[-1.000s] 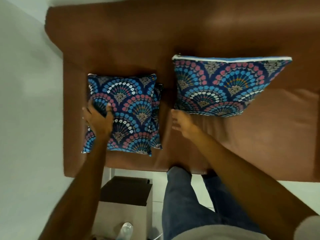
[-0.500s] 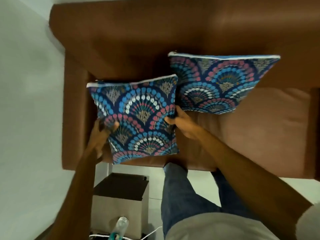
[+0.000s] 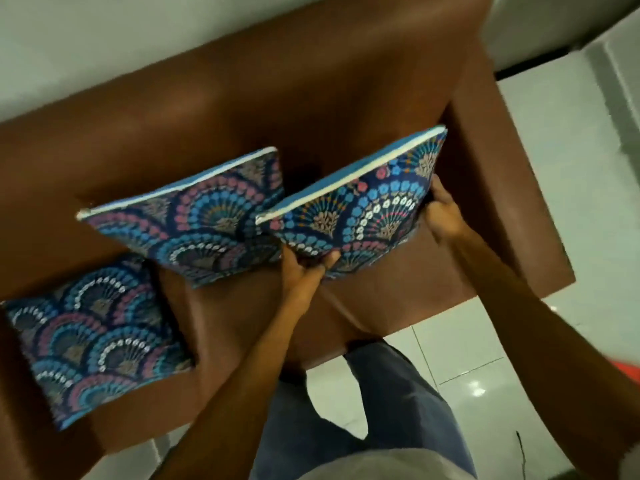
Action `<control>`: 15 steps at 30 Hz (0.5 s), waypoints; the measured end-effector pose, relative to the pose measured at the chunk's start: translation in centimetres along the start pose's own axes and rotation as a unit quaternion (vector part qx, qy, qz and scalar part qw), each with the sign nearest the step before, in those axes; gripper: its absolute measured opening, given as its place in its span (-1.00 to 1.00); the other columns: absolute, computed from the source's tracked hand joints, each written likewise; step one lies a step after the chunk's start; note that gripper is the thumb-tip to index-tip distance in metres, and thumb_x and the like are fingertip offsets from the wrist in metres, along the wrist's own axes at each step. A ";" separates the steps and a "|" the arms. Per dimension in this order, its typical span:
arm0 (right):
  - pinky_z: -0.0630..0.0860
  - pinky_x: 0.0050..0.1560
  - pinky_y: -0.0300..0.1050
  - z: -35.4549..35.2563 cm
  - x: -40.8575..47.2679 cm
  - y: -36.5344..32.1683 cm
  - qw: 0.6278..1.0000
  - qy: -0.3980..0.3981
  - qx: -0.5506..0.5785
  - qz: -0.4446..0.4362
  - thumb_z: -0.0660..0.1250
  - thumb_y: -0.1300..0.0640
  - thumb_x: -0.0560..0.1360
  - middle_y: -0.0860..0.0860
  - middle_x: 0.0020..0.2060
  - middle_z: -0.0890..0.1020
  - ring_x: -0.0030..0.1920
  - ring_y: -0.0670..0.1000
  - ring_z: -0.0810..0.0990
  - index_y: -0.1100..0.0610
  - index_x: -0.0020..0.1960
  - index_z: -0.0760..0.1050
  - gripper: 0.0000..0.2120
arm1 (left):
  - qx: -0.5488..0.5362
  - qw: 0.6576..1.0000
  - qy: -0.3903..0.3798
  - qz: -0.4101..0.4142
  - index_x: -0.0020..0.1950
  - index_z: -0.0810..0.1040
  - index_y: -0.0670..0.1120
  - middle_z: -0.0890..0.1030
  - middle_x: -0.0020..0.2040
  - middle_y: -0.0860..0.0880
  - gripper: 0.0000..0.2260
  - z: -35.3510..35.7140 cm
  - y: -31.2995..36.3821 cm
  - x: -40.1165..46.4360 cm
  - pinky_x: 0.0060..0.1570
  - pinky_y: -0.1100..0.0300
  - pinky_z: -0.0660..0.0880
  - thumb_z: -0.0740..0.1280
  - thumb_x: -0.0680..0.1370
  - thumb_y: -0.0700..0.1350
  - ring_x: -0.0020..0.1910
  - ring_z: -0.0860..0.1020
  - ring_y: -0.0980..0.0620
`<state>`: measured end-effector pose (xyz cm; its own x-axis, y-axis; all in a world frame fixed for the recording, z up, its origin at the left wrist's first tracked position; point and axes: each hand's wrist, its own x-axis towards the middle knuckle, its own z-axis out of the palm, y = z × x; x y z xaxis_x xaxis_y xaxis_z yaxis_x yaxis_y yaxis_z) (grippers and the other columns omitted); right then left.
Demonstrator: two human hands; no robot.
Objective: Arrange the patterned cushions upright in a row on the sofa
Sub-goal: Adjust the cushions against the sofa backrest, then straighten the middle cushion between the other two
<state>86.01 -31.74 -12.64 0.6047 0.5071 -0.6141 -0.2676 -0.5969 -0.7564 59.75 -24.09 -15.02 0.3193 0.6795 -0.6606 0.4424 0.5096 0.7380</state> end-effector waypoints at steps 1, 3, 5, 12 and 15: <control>0.66 0.12 -0.16 -1.7 2.0 -0.3 1.000 0.013 0.022 -0.008 -0.01 0.62 0.38 -0.06 0.21 0.61 0.08 -0.25 0.64 0.12 0.49 0.39 -0.21 | -0.001 1.000 -0.009 0.011 0.70 0.15 -0.12 0.48 0.49 -0.09 -0.10 2.2 1.2 1.8 0.12 0.54 0.52 0.58 0.48 -0.34 0.48 0.47 -0.03; 0.65 0.17 -0.13 -4.3 6.4 -0.9 0.998 0.031 0.052 -0.020 0.01 0.57 0.37 -0.06 0.23 0.65 0.18 -0.16 0.65 0.04 0.50 0.40 -0.20 | 0.007 1.000 -0.017 0.023 0.71 0.10 -0.06 0.44 0.52 -0.06 -0.08 6.0 3.1 5.3 0.23 0.48 0.46 0.59 0.51 -0.27 0.56 0.40 -0.08; 0.65 0.16 -0.11 -5.8 9.8 -0.9 0.997 0.044 0.059 -0.021 0.02 0.51 0.45 -0.07 0.23 0.65 0.19 -0.12 0.65 -0.01 0.52 0.37 -0.25 | 0.021 0.999 -0.022 0.028 0.73 0.03 -0.01 0.34 0.64 -0.07 -0.03 8.3 4.3 8.4 0.41 0.26 0.37 0.59 0.52 -0.20 0.62 0.32 -0.09; 0.59 0.30 0.00 -6.1 14.9 1.0 0.992 0.072 0.104 -0.026 0.02 0.40 0.63 0.06 0.50 0.41 0.34 -0.01 0.53 0.01 0.60 0.20 -0.41 | 0.108 0.989 -0.079 0.063 0.73 -0.07 0.10 0.23 0.70 -0.05 -0.01 10.0 5.2 14.2 0.60 -0.08 0.33 0.56 0.54 0.04 0.66 0.27 -0.11; 0.37 0.51 0.08 -2.6 11.6 4.4 0.977 0.168 0.135 0.008 0.18 0.16 0.69 0.11 0.58 0.29 0.52 0.09 0.35 0.08 0.62 0.14 -0.47 | 0.148 0.986 -0.077 0.022 0.74 -0.08 0.10 0.22 0.71 -0.13 -0.10 7.0 1.6 11.2 0.50 -0.06 0.42 0.48 0.61 0.06 0.65 0.30 -0.15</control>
<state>93.85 -30.09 -22.51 0.7985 0.2393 -0.5524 -0.4394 -0.3955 -0.8065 69.85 -19.36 -22.18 0.4575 0.5977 -0.6584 0.6432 0.2888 0.7091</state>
